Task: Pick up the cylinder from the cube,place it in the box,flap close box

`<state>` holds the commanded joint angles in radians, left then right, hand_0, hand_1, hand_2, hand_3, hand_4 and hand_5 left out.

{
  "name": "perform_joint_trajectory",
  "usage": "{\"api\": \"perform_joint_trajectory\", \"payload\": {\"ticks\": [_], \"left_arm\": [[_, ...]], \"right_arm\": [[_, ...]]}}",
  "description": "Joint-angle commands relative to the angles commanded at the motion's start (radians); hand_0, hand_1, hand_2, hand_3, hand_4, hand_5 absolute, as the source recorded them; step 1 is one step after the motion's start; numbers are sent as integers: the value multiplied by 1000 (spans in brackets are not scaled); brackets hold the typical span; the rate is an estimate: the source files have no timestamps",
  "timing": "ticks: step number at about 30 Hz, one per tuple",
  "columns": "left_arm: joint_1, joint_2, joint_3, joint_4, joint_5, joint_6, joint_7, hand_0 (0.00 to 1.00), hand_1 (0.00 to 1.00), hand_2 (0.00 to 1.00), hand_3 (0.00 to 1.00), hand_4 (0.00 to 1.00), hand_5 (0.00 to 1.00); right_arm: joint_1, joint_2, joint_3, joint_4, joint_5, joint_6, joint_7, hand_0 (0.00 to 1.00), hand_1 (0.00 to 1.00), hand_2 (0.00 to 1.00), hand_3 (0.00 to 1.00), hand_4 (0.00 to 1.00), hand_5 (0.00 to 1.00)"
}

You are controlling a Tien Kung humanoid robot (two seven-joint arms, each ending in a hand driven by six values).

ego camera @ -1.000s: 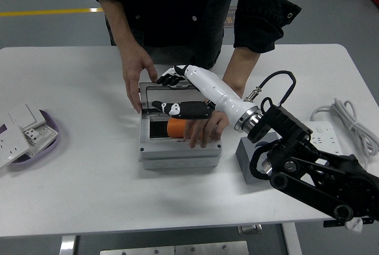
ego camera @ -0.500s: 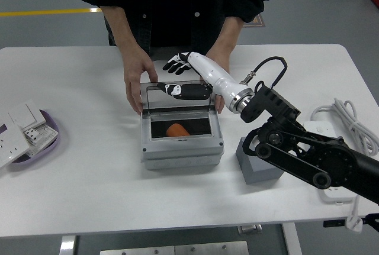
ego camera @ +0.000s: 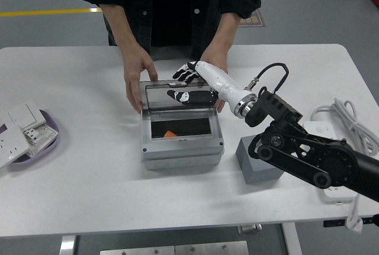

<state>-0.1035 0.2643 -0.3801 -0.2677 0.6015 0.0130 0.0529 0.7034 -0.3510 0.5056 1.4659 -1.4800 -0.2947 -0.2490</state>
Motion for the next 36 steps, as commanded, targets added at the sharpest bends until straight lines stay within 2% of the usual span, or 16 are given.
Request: {"api": "perform_joint_trajectory", "payload": {"ticks": [6,7,10,12,13,22,25,29,31,33,36], "left_arm": [[0,1,-28,-6,25,-1,1,597,623,618,637,700,237],[0,1,-30,-6,26,-1,1,596,623,618,637,701,237],[0,1,-35,-7,31,-1,1,596,623,618,637,701,237],[0,1,-40,-7,34,0,1,596,623,618,637,701,237],[0,1,-43,-8,37,0,1,597,623,618,636,701,234],[1,-1,-67,-11,54,-1,0,597,622,618,636,701,232],[2,0,-65,-10,51,-1,-1,597,622,616,636,700,232],[5,5,-55,-5,38,0,-3,597,622,616,636,700,232],[8,7,-48,-2,30,1,-4,597,622,617,636,700,229],[12,8,-41,0,22,3,-4,597,622,617,636,700,229],[18,8,-30,4,11,4,-4,597,622,617,636,700,229]], "right_arm": [[-55,-75,-10,126,-44,3,-26,744,634,649,636,783,480],[-64,-85,-12,146,-47,4,-29,698,631,644,635,778,476],[-89,-107,-18,183,-45,0,-29,698,631,644,635,778,476],[-106,-114,-23,189,-34,-5,-25,698,631,644,635,778,476],[-114,-115,-25,186,-27,-8,-22,648,629,647,635,766,469],[-182,-139,5,181,63,-37,22,639,629,646,636,740,446],[-210,-168,52,216,96,-38,42,641,631,647,637,737,476],[-287,-226,149,297,168,-46,90,641,631,647,637,737,476],[-329,-246,210,313,203,-54,122,641,627,645,637,728,477],[-374,-256,277,313,231,-63,155,641,627,645,637,728,477],[-435,-244,381,311,273,-73,192,641,627,645,637,728,477]]}}
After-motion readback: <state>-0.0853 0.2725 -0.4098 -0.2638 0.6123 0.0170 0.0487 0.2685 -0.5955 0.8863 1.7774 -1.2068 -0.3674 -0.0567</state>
